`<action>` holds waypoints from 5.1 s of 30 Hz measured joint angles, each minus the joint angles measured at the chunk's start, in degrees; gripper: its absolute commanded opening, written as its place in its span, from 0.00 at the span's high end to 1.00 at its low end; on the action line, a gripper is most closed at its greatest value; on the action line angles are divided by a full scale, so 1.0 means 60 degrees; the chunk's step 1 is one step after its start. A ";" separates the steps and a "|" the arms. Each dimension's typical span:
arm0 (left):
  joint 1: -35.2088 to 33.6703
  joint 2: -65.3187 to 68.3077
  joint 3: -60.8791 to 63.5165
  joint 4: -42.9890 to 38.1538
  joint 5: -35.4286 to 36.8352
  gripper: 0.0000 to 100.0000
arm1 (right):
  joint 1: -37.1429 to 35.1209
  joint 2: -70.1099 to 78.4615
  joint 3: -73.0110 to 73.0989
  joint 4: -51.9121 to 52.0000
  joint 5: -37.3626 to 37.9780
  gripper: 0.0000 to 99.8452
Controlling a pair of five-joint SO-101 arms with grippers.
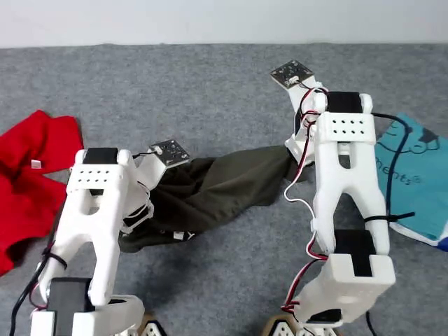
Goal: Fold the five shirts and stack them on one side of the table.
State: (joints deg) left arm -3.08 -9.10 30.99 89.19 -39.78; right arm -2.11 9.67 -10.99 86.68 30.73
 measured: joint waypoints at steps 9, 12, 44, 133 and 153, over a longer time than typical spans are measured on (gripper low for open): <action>0.0000 0.0000 0.0000 -0.0015 0.0000 0.98 | 0.0000 0.0000 0.0000 0.0000 0.0000 0.99; 0.0000 0.0000 0.0029 -0.0015 0.0000 0.99 | 0.0000 0.0000 0.0000 0.0147 0.0000 0.99; -0.2447 -0.2974 -0.8938 0.1216 0.2637 0.99 | 0.0527 -0.4264 -0.4659 0.1758 0.0000 0.99; -0.2579 -0.5304 0.4938 -0.4571 0.1480 0.99 | -0.3136 0.1626 0.0703 0.2154 -0.1553 0.81; -0.2579 -0.5304 0.4996 -0.4571 0.1480 0.99 | -0.3443 0.2505 -0.0308 0.2271 -0.1582 0.82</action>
State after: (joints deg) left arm -18.55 -40.92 60.97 61.76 -30.90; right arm -22.77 24.70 -12.84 100.31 21.23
